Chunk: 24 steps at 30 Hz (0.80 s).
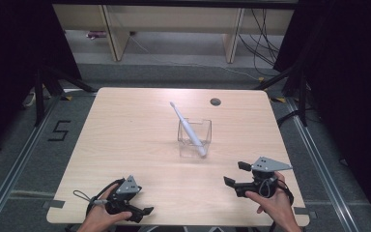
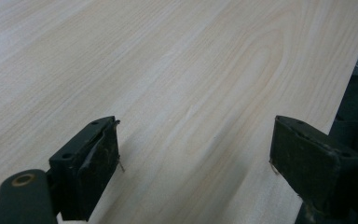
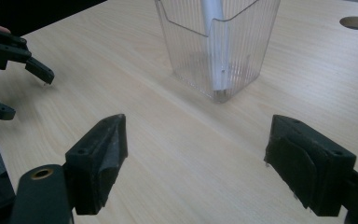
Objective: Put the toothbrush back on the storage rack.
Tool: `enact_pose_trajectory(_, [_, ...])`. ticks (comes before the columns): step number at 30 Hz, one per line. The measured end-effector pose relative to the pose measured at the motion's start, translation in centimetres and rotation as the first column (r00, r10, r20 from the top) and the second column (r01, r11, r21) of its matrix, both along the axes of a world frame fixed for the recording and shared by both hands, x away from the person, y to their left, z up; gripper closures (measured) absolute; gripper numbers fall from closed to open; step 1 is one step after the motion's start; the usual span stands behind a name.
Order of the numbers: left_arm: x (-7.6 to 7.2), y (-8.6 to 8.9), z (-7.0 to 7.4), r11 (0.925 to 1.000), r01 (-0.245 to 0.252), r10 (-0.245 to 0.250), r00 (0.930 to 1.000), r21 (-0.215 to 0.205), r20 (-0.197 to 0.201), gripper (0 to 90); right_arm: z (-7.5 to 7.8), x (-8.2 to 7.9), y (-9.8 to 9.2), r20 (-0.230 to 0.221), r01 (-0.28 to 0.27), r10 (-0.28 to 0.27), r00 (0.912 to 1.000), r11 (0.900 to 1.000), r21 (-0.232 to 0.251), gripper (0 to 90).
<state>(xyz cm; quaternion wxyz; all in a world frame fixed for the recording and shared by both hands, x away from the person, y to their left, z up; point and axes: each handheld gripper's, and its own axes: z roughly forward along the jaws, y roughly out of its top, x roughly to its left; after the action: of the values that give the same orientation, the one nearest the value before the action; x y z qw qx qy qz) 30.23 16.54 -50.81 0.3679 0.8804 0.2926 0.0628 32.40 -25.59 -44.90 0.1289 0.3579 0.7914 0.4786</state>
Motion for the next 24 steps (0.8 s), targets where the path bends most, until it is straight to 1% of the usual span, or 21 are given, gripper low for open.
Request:
enact_pose_trajectory(1, [0.0,0.0,0.0,1.0,-0.003,0.003,1.0,0.003,0.002,14.9,0.0,-0.2,-0.1,-0.005,0.014,-0.014,0.9999,1.0,-0.015,20.4])
enact_pose_trajectory(2, [0.0,0.0,0.0,1.0,-0.004,0.004,1.0,-0.004,-0.002,14.9,-0.3,-0.2,-0.2,0.012,0.004,-0.004,0.9999,1.0,-0.01,20.1])
enact_pose_trajectory(3, [0.0,0.0,0.0,1.0,0.001,-0.001,1.0,-0.001,-0.002,14.9,-0.4,-0.4,-0.1,-0.025,0.012,-0.012,0.9996,1.0,0.002,20.0])
enact_pose_trajectory(4, [0.0,0.0,0.0,1.0,-0.001,0.001,1.0,-0.002,-0.001,14.9,-0.5,-0.3,-0.3,0.001,0.006,-0.006,1.0,1.0,-0.011,19.6])
enact_pose_trajectory(5, [0.0,0.0,0.0,1.0,0.0,0.0,1.0,-0.002,-0.002,14.9,-0.6,-0.5,-0.3,-0.012,0.016,-0.016,0.9998,1.0,-0.007,19.4])
enact_pose_trajectory(6, [0.0,0.0,0.0,1.0,0.0,0.0,1.0,-0.002,-0.002,14.9,-0.6,-0.7,-0.4,-0.019,0.023,-0.023,0.9995,0.999,-0.024,19.2])
enact_pose_trajectory(7, [-0.1,0.0,0.0,1.0,-0.004,0.003,1.0,-0.005,-0.006,14.9,-0.7,-0.6,-0.5,-0.002,0.014,-0.014,0.9999,1.0,-0.022,19.0])
enact_pose_trajectory(8, [-0.1,0.0,0.0,1.0,-0.002,0.002,1.0,-0.004,-0.005,14.9,-0.8,-0.7,-0.5,-0.021,0.022,-0.022,0.9995,1.0,-0.016,18.9])
enact_pose_trajectory(9, [-0.1,0.0,0.0,1.0,0.0,0.0,1.0,-0.004,-0.004,14.9,-0.9,-0.7,-0.7,-0.001,0.016,-0.016,0.9999,0.999,-0.033,18.7])
enact_pose_trajectory(11, [-0.1,0.0,0.0,1.0,-0.005,0.005,1.0,-0.002,0.0,14.9,-1.1,-0.8,-0.7,0.007,0.022,-0.022,0.9997,0.999,-0.039,18.7])
enact_pose_trajectory(12, [-0.1,0.0,0.1,1.0,0.001,-0.001,1.0,-0.002,-0.003,14.9,-1.1,-1.0,-0.7,-0.023,0.026,-0.026,0.9994,0.999,-0.031,18.8])
enact_pose_trajectory(14, [-0.1,0.0,0.0,1.0,-0.006,0.006,1.0,-0.006,-0.001,14.9,-1.3,-1.0,-0.8,-0.009,0.016,-0.016,0.9998,0.999,-0.032,18.7])
enact_pose_trajectory(15, [-0.1,0.0,0.1,1.0,0.003,-0.003,1.0,0.0,-0.002,14.9,-1.3,-1.1,-0.9,-0.015,0.006,-0.007,0.9999,0.999,-0.037,18.7])
enact_pose_trajectory(16, [-0.1,0.0,0.1,1.0,-0.001,0.001,1.0,-0.001,-0.001,14.9,-1.4,-1.2,-0.9,-0.009,0.02,-0.02,0.9998,0.999,-0.031,18.6])
enact_pose_trajectory(17, [-0.1,0.0,0.0,1.0,-0.006,0.006,1.0,0.001,0.002,14.9,-1.4,-1.2,-1.0,-0.007,0.014,-0.014,0.9999,0.999,-0.037,18.6])
enact_pose_trajectory(18, [-0.1,0.0,0.1,1.0,-0.004,0.004,1.0,0.001,0.002,14.9,-1.5,-1.4,-0.9,-0.034,0.012,-0.013,0.9994,1.0,-0.024,18.5])
enact_pose_trajectory(19, [-0.1,0.0,0.1,1.0,-0.005,0.005,1.0,0.001,0.002,14.9,-1.6,-1.4,-1.0,-0.018,0.013,-0.013,0.9998,0.999,-0.043,18.3])
enact_pose_trajectory(20, [-0.1,0.0,0.1,1.0,-0.006,0.006,1.0,0.001,0.002,14.9,-1.7,-1.6,-0.9,-0.035,0.018,-0.019,0.9992,0.999,-0.034,18.2])
enact_pose_trajectory(22, [-0.1,0.0,0.1,1.0,-0.005,0.005,1.0,0.001,0.003,14.9,-1.8,-1.6,-1.2,-0.019,0.007,-0.008,0.9998,0.999,-0.051,18.2])
enact_pose_trajectory(23, [-0.1,0.0,0.1,1.0,0.0,0.0,1.0,-0.003,0.001,14.9,-2.0,-1.8,-1.1,-0.033,0.022,-0.023,0.9992,0.999,-0.034,18.2])
enact_pose_trajectory(24, [-0.1,0.0,0.1,1.0,0.0,0.0,1.0,-0.002,0.004,14.9,-2.0,-1.8,-1.2,-0.03,0.015,-0.017,0.9994,0.998,-0.056,18.2])
